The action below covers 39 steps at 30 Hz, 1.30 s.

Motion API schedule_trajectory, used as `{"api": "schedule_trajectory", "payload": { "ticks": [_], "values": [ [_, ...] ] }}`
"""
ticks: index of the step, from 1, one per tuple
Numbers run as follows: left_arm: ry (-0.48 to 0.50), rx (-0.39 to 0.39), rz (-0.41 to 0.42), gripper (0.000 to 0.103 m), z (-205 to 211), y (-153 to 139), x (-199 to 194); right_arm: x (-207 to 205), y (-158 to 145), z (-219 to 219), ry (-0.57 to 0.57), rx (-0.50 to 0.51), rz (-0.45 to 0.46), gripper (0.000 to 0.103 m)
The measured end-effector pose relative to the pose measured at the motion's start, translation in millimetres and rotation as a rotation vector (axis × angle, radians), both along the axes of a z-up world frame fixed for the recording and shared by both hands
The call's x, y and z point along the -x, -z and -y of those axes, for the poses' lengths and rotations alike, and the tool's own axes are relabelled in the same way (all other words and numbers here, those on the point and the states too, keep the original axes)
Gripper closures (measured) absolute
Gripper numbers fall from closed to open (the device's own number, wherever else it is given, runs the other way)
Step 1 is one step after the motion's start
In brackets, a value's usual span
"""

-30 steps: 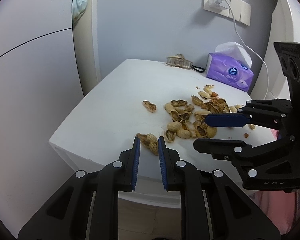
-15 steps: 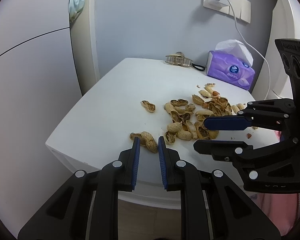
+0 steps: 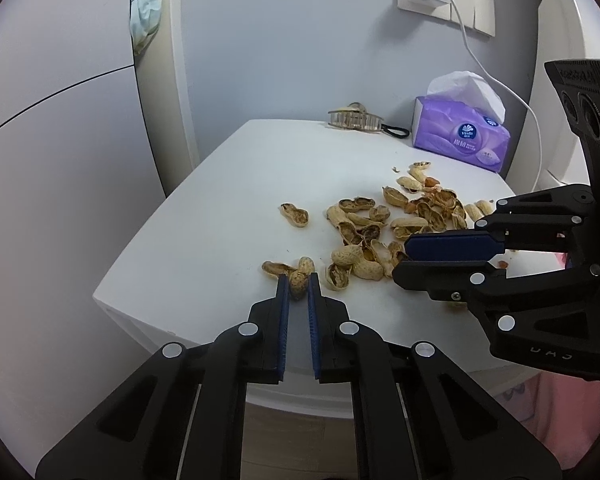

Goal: Collect trash
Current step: 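Lift the held peanut shells in both tools off the cabinet top, then carry the held peanut shells in both tools over the trash bin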

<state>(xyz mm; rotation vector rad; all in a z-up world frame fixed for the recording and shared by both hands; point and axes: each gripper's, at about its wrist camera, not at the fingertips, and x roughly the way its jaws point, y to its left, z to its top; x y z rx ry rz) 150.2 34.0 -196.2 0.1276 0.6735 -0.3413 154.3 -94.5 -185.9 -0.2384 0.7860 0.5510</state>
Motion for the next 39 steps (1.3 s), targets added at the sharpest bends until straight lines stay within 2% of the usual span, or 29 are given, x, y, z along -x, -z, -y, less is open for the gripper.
{"api": "schedule_trajectory", "payload": {
  "ticks": [17,27,39],
  "values": [
    [-0.004,0.024,0.02,0.095,-6,-16,6,5,-7,9,0.024,-0.048,0.013,0.086],
    [-0.021,0.021,0.055,0.095,-11,-40,27,20,-37,5,0.005,-0.083,0.055,0.086],
    [-0.084,0.009,0.1,0.095,-45,-71,73,58,-66,-30,-0.073,-0.111,0.091,0.086]
  ]
}}
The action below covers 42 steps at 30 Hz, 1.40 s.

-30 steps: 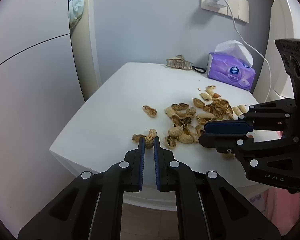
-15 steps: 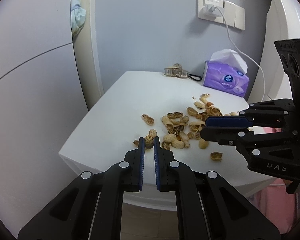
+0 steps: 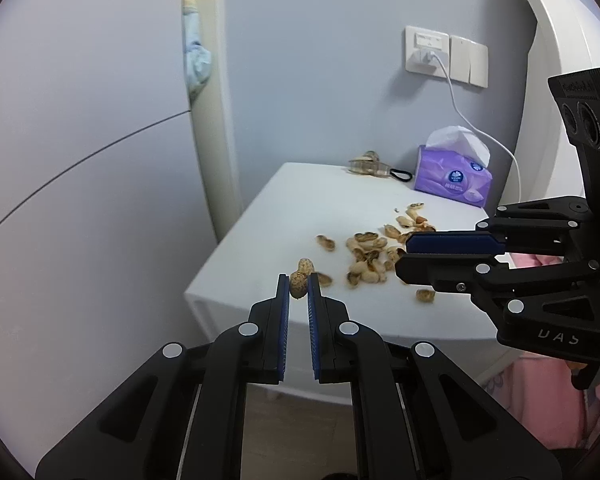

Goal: Collect trash
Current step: 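Carry the held peanut shells in both tools over the trash bin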

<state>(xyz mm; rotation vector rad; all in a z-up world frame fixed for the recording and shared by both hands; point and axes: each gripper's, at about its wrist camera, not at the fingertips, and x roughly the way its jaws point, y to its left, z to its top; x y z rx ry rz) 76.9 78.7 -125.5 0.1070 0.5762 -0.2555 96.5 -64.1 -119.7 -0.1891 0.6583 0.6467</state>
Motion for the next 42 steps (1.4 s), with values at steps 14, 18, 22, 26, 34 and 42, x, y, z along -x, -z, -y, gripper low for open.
{"api": "schedule_trajectory", "payload": {
  "ticks": [14,18,22,26,34,42],
  "values": [
    [-0.157,-0.016,-0.001,0.095,-73,-11,84,59,-10,-68,-0.146,-0.048,-0.008,0.086],
    [-0.211,-0.018,-0.023,0.095,-97,-3,112,82,0,-96,-0.202,-0.059,-0.045,0.086],
    [-0.268,-0.016,-0.046,0.095,-121,8,140,102,13,-124,-0.245,-0.055,-0.092,0.086],
    [-0.326,-0.002,-0.085,0.095,-144,24,165,121,28,-151,-0.296,-0.045,-0.136,0.086],
    [-0.422,0.035,-0.161,0.095,-183,60,212,155,63,-193,-0.393,0.006,-0.214,0.086],
    [-0.457,0.055,-0.253,0.095,-198,102,228,165,105,-218,-0.422,0.063,-0.288,0.086]
  ]
}}
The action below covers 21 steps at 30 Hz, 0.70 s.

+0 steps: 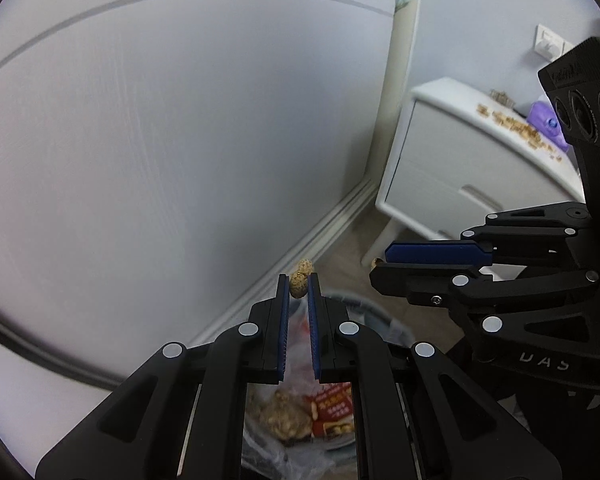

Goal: Collect trash
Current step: 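Carry the held peanut shells in both tools over the trash bin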

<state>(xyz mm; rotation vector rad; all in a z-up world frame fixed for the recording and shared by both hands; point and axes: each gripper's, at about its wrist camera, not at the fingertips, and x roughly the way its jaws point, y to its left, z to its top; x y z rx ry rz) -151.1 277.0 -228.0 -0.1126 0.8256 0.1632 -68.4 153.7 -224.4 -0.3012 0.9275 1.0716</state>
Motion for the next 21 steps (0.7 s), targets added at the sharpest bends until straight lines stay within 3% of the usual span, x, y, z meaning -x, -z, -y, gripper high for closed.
{"api": "schedule_trajectory", "payload": {
  "ticks": [14,21],
  "values": [
    [-0.023,0.115,-0.217,0.095,-9,87,-2,-16,89,-13,0.014,0.155,-0.137,0.086],
    [-0.037,0.171,-0.324,0.095,-13,122,-4,-3,116,-16,-0.018,0.199,-0.199,0.086]
  ]
}}
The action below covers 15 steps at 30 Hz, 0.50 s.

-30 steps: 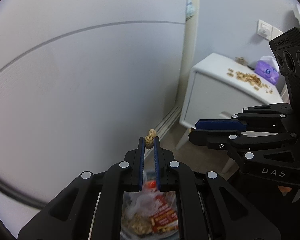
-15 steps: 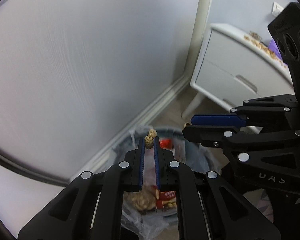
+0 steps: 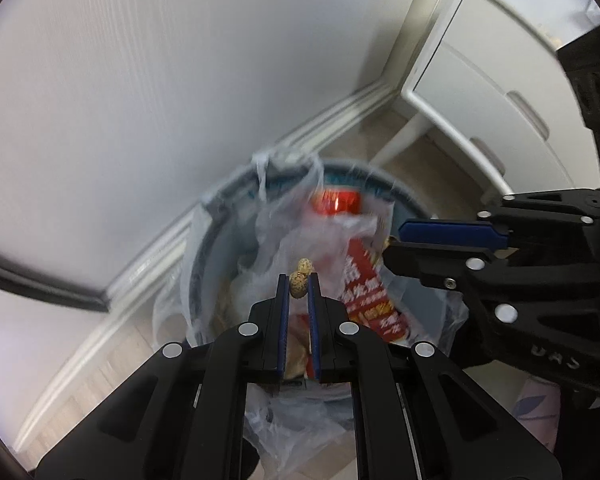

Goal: Collect trash
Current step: 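Carry the held peanut shells in both tools over the trash bin, then open both tools to drop the peanut shells into the trash bin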

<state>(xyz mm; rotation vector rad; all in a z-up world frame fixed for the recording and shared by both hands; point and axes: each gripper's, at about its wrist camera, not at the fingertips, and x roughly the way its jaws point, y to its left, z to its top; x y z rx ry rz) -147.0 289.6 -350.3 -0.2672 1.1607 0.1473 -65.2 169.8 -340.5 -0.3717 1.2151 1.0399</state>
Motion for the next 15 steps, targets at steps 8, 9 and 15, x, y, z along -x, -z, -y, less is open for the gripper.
{"api": "schedule_trajectory", "payload": {
  "ticks": [8,9,15],
  "values": [
    [0.045,-0.004,-0.058,0.095,14,17,1,12,17,-3,-0.052,0.035,-0.019,0.086],
    [0.045,-0.004,-0.062,0.095,14,18,1,14,18,-4,-0.057,0.04,-0.01,0.086],
    [0.046,-0.008,-0.062,0.095,15,14,5,14,22,-5,-0.051,0.047,-0.003,0.086]
  ]
}}
